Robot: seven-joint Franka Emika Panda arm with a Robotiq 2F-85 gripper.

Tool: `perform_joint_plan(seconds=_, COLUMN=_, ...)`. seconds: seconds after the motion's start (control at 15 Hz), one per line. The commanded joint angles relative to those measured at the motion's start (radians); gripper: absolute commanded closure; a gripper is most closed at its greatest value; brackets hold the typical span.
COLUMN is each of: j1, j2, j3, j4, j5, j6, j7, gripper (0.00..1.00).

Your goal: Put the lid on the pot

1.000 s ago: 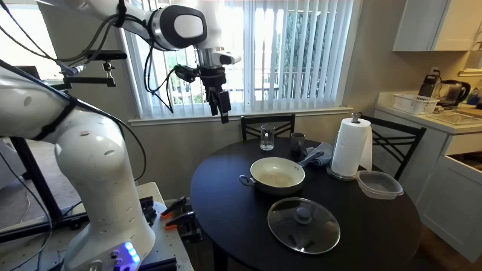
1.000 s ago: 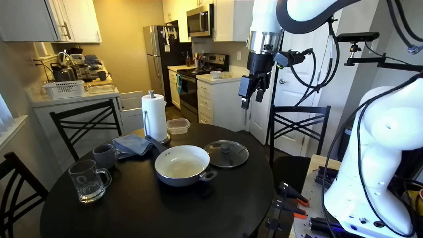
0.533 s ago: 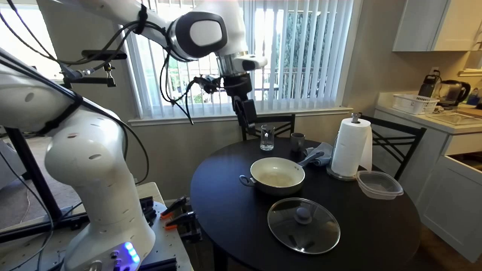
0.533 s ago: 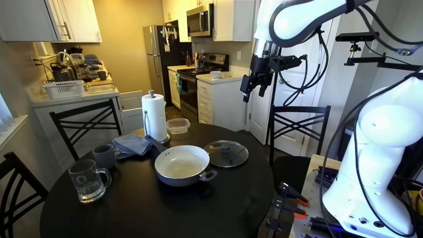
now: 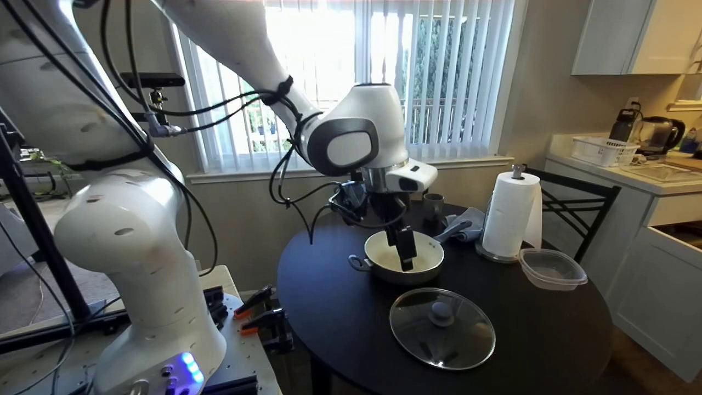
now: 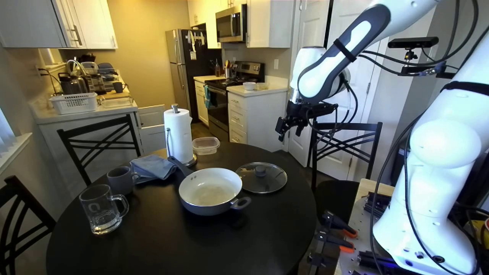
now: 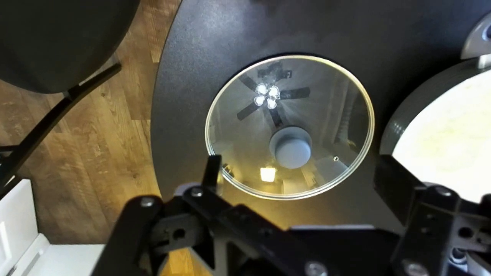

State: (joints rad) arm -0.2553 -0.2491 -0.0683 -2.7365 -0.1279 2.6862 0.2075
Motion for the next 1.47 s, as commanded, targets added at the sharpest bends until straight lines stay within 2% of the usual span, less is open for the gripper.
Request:
perform_joint_plan(seconds=0.0, j1=0.036, j2=0.197, j3=-0.032, j4=0.099, j5=0.024, j6=0.043, j7=-0.082, gripper=0.00)
perform_joint_plan(seconds=0.2, j1=0.061, j2=0.279, j3=-0.046, j4=0.168, j5=0.045, j6=0.015, j7=-0.131, gripper=0.00)
perform_joint_plan(seconds=0.33, j1=0.072, j2=0.285, j3=-0.048, j4=0.187, j5=0.072, j6=-0.005, j7=-0.157, gripper=0.00)
perform_joint_plan(seconds=0.47, j1=0.084, j2=0.245, j3=-0.043, j4=0.190, j5=0.107, j6=-0.098, j7=-0.162, gripper=0.00)
perform_joint_plan(seconds=0.53, j1=0.083, j2=0.282, j3=-0.054, j4=0.187, j5=0.066, j6=-0.025, j7=-0.123, gripper=0.00)
perform_joint_plan(seconds=0.67, j1=0.091, j2=0.271, j3=-0.051, j4=0.199, j5=0.081, j6=-0.072, j7=-0.124, gripper=0.00)
perform_joint_plan(seconds=1.0, j1=0.092, j2=0.265, j3=-0.051, j4=0.199, j5=0.082, j6=-0.082, j7=-0.124, gripper=0.00)
perform_joint_plan(seconds=1.2, j1=0.079, j2=0.344, j3=-0.066, j4=0.244, j5=0.089, j6=0.007, j7=-0.148, gripper=0.00)
perform_joint_plan(seconds=1.4, j1=0.050, j2=0.485, j3=-0.052, j4=0.328, j5=0.288, j6=0.109, j7=-0.350, gripper=0.00)
